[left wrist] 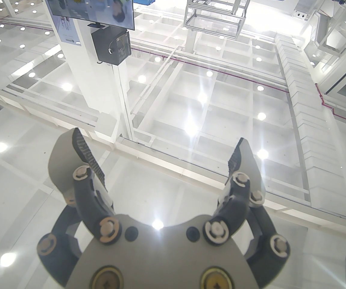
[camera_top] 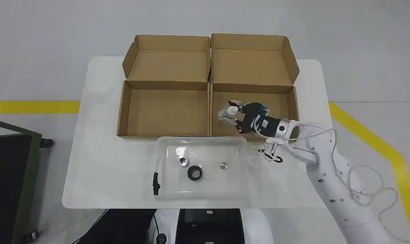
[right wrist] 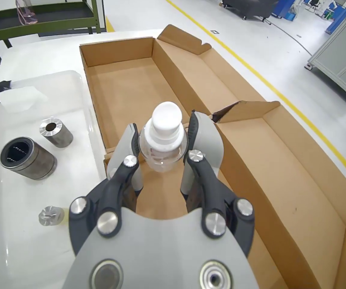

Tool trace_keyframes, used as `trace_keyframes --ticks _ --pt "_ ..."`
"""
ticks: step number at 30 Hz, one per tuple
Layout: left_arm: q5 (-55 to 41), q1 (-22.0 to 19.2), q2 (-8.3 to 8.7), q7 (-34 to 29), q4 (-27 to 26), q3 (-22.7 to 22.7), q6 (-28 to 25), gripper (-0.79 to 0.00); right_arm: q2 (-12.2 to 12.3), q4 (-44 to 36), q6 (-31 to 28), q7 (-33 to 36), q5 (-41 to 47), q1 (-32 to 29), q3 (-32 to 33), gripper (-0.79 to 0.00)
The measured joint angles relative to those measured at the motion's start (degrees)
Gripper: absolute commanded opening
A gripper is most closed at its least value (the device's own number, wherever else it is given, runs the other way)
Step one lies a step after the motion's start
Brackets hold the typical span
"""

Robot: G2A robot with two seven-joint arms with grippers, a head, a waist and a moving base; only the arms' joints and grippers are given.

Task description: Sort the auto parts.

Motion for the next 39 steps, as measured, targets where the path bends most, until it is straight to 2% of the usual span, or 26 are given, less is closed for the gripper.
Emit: trace_keyframes --ticks 8,23,25,33,34,37,39 --pt "0.00 0.00 0.00 0.00 0.00 0.00 0.00 0.000 -0.96 6.39 1.39 2.40 0.08 4.29 -3.72 -0.785" --pt "0.00 0.00 0.00 0.00 0.00 0.00 0.00 0.000 -2.46 13.85 3.21 0.46 -1.77 8.64 -8.56 -0.785" --pt "0.00 0.00 0.00 0.00 0.00 0.00 0.00 0.000 -2.61 14.56 3.32 0.25 -1.86 8.99 -8.96 -0.640" --pt "0.00 0.00 0.00 0.00 0.00 0.00 0.00 0.000 -3.04 16.92 3.36 0.04 -1.65 10.03 -9.69 -0.382" --pt "0.00 0.00 0.00 0.00 0.00 0.00 0.00 0.000 -3.06 17.09 3.30 0.03 -1.58 10.06 -9.72 -0.215" --pt "0.00 0.00 0.00 0.00 0.00 0.00 0.00 0.000 -3.11 17.27 3.12 0.07 -1.40 10.09 -9.69 0.000" --pt "0.00 0.00 0.00 0.00 0.00 0.00 0.00 0.000 -3.09 17.03 2.99 0.15 -1.28 9.94 -9.49 0.000"
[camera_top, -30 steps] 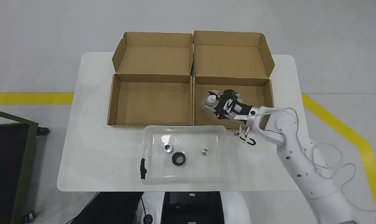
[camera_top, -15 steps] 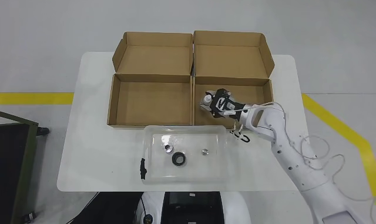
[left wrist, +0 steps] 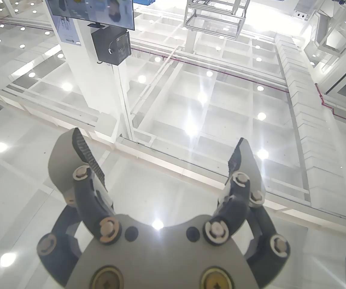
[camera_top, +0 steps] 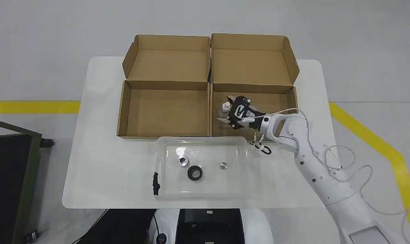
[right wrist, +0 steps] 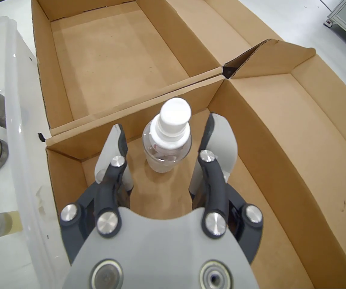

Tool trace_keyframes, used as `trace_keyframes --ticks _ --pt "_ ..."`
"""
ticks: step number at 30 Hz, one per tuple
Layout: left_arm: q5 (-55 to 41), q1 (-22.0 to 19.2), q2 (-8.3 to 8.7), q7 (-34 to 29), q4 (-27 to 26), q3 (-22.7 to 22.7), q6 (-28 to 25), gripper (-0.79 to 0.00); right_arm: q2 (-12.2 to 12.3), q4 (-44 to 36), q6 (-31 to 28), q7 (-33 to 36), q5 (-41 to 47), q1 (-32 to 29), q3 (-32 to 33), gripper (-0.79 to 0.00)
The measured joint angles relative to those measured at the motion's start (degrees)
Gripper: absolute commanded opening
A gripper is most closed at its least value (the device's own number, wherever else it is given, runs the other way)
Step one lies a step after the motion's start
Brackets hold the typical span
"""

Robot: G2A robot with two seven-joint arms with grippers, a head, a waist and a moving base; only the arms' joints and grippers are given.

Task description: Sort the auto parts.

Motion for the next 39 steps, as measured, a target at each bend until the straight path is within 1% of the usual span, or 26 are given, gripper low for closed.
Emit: trace_keyframes --ticks 5,14,23,29,36,39 --pt "0.00 0.00 0.00 0.00 0.00 0.00 0.00 0.000 0.25 -1.86 -0.23 0.13 0.43 -0.76 1.15 0.000" --pt "0.00 0.00 0.00 0.00 0.00 0.00 0.00 0.000 1.60 -12.48 -2.62 2.61 0.28 -3.45 6.03 0.000" --pt "0.00 0.00 0.00 0.00 0.00 0.00 0.00 0.000 2.83 -23.98 -9.04 8.93 1.94 -7.25 8.40 0.000" --pt "0.00 0.00 0.00 0.00 0.00 0.00 0.00 0.000 3.82 -32.63 -12.33 14.37 2.07 -11.36 9.88 0.000" --pt "0.00 0.00 0.00 0.00 0.00 0.00 0.00 0.000 4.86 -38.95 -16.20 20.82 1.87 -15.46 10.44 0.000" --pt "0.00 0.00 0.00 0.00 0.00 0.00 0.00 0.000 5.19 -40.45 -16.81 23.65 1.96 -16.92 10.00 0.000"
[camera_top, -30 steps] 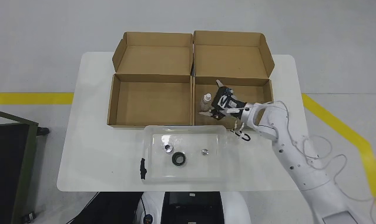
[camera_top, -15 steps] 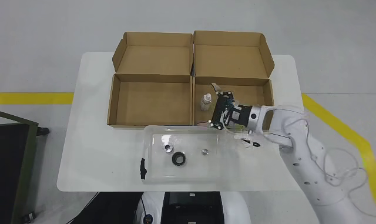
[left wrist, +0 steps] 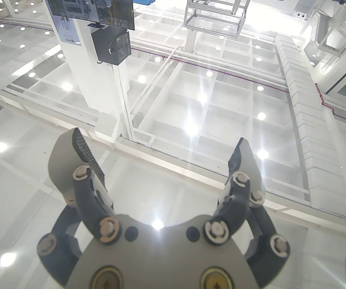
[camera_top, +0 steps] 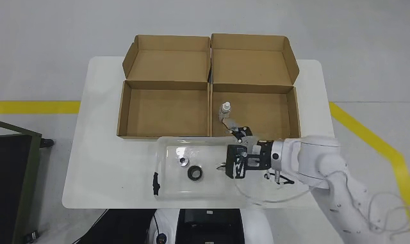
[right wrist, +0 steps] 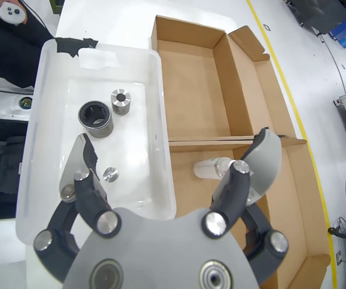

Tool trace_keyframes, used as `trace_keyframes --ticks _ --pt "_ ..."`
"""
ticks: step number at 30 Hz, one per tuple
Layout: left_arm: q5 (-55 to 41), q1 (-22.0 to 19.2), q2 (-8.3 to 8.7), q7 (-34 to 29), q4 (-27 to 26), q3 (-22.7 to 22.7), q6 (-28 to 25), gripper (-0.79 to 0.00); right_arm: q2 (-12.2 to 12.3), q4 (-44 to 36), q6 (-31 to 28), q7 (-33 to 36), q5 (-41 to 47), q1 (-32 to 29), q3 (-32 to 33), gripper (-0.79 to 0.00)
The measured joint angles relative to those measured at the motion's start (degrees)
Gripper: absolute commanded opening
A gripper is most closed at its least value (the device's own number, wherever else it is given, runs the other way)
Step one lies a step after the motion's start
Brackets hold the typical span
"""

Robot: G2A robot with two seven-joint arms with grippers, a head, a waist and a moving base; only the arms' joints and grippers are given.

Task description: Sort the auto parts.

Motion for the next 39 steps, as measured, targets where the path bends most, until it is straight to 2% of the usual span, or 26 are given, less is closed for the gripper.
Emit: trace_keyframes --ticks 8,20,39 --pt "0.00 0.00 0.00 0.00 0.00 0.00 0.00 0.000 0.51 -1.18 -0.64 8.08 -0.27 -1.50 -3.21 0.000" --pt "0.00 0.00 0.00 0.00 0.00 0.00 0.00 0.000 0.77 0.63 0.24 19.04 2.21 0.21 -8.48 0.000" --pt "0.00 0.00 0.00 0.00 0.00 0.00 0.00 0.000 2.17 5.25 5.06 23.86 0.34 4.95 -16.18 -0.200"
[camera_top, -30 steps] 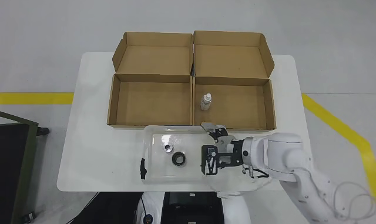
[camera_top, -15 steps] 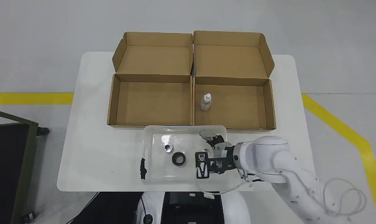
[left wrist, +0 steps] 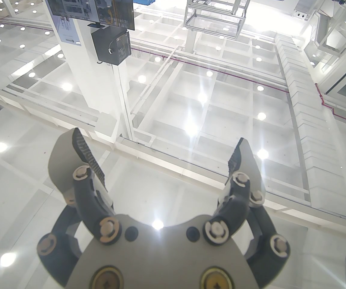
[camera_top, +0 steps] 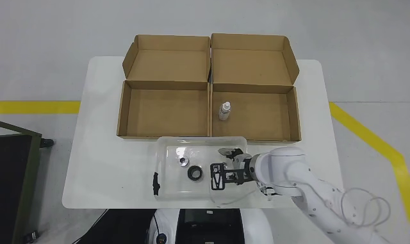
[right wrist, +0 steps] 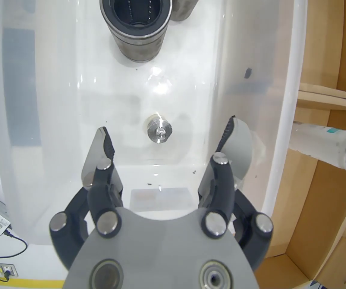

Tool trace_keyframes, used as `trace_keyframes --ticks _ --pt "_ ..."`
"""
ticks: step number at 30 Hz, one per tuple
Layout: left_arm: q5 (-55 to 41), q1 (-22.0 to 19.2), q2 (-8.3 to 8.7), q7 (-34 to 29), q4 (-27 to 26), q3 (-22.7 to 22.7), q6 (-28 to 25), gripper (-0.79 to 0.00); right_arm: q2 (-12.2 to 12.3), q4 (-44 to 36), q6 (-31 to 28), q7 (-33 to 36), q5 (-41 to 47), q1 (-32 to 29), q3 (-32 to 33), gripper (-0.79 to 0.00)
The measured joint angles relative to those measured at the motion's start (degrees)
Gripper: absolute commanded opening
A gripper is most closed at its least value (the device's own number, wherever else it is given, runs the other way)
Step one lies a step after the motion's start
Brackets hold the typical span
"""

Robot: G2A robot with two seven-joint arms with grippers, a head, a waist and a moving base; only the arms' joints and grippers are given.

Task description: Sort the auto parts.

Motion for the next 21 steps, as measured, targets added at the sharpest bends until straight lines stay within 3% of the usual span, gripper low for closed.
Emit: trace_keyframes --ticks 4,9,21 --pt "0.00 0.00 0.00 0.00 0.00 0.00 0.00 0.000 0.23 0.59 0.48 0.47 -0.50 0.90 -1.59 -0.259" --pt "0.00 0.00 0.00 0.00 0.00 0.00 0.00 0.000 0.42 1.61 1.20 1.20 -0.91 2.37 -3.42 -0.397" --pt "0.00 0.00 0.00 0.00 0.00 0.00 0.00 0.000 0.59 3.69 2.35 2.34 -0.44 5.55 -7.44 -0.453"
